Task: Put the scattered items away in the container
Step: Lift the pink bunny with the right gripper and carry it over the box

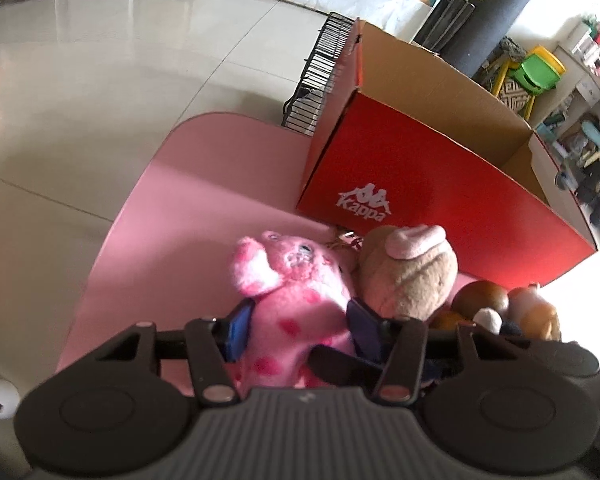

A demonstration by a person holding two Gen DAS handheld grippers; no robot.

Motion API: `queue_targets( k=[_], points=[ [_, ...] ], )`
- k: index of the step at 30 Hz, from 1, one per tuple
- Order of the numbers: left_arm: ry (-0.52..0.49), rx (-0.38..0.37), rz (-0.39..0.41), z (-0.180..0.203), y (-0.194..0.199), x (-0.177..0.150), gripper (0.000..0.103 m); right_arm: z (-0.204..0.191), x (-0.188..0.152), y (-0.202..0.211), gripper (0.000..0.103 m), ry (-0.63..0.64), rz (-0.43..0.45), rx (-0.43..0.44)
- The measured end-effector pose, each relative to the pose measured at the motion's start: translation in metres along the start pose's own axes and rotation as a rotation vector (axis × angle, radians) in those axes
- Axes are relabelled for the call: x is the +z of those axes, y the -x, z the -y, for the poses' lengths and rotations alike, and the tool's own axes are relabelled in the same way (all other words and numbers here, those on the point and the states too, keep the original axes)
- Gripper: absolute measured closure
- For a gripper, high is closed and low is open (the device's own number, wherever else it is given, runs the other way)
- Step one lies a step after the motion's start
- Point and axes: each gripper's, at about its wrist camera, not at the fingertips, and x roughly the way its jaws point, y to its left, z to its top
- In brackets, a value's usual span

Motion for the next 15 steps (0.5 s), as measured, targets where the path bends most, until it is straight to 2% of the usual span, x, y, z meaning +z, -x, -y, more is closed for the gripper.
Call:
queue_targets(
  k=[3,7,10,12,15],
  points=[
    [0.018,0.015,-0.035,-0.003,-0.006,-0.006,0.052,0.006,-0.004,-0.009,0.079,-0.039,-0.033,-0.028],
    [0.034,0.016,-0.034,-0.008,-0.011,-0.005,0.046,0.011,-0.008,-0.012,0.074,-0.041,-0.038,-0.025],
    [0.039,0.028,-0.016,-0.011,-0.013,-0.003,0.034,0.01,-0.007,-0.016,0.06,-0.024,-0.038,-0.032],
    [0.042,0.026,-0.01,-0.013,-0.014,-0.003,0.031,0.009,-0.008,-0.018,0.053,-0.007,-0.044,-0.031],
    [0.052,0.01,-0.009,-0.014,-0.02,-0.004,0.029,0.006,-0.012,-0.024,0.052,0.026,-0.053,-0.042]
  ],
)
